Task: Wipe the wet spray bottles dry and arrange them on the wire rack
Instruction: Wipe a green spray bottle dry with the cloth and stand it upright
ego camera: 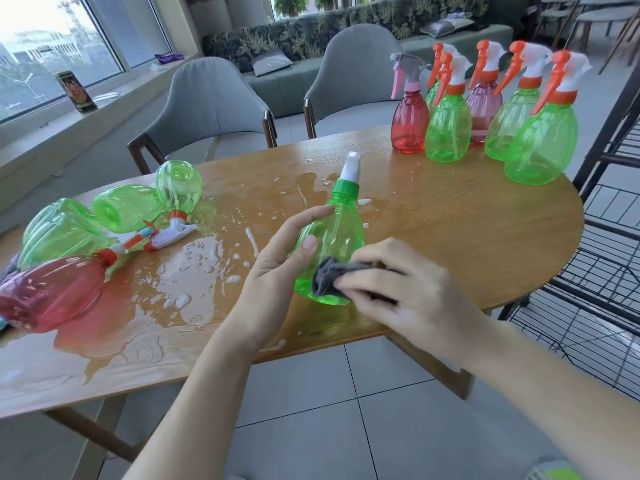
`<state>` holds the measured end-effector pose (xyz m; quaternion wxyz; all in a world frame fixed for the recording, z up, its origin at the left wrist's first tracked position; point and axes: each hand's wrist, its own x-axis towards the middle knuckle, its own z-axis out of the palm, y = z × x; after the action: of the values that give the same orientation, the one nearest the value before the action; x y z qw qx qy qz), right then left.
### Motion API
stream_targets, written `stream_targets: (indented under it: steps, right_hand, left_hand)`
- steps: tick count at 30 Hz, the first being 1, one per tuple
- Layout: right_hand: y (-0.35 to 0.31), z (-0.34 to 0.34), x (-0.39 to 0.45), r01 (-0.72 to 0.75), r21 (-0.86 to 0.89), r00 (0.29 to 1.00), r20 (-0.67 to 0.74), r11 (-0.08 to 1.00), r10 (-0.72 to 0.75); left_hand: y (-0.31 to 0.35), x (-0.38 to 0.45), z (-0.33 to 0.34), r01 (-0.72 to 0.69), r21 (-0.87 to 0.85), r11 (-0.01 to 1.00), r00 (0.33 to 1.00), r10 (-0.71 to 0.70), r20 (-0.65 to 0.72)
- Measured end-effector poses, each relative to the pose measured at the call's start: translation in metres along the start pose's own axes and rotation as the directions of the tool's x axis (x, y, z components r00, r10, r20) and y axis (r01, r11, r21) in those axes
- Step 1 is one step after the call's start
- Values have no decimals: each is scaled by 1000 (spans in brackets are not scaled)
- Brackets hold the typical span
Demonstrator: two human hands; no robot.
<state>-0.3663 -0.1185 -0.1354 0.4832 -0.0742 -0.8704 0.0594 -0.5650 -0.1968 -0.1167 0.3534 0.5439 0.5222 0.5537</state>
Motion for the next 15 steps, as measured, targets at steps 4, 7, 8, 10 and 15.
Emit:
stream_targets:
  steps: [4, 7, 8, 10, 15]
  right_hand:
    - [9, -7, 13, -178, 62, 971, -153, 982, 186]
    - [14, -9, 19, -318, 191, 918, -185, 929, 352]
    - [13, -8, 19, -338, 225, 906, -184, 914, 381]
    - [9, -5, 17, -330, 247, 912, -165, 911, 375]
    - [-1, -1, 11, -236, 152, 961, -110, 960, 253]
  left_hand:
    - [-1, -2, -7, -24, -1, 1000, 998, 24, 57]
    - [-2, -3, -12, -23, 0, 1000, 997, 23, 76]
    - [-1, -3, -13, -25, 2, 1000, 997, 25, 78]
    - [-1, -4, -13, -26, 0, 1000, 997, 26, 76]
    - [2, -8, -8, -20, 36, 999, 999, 19, 47]
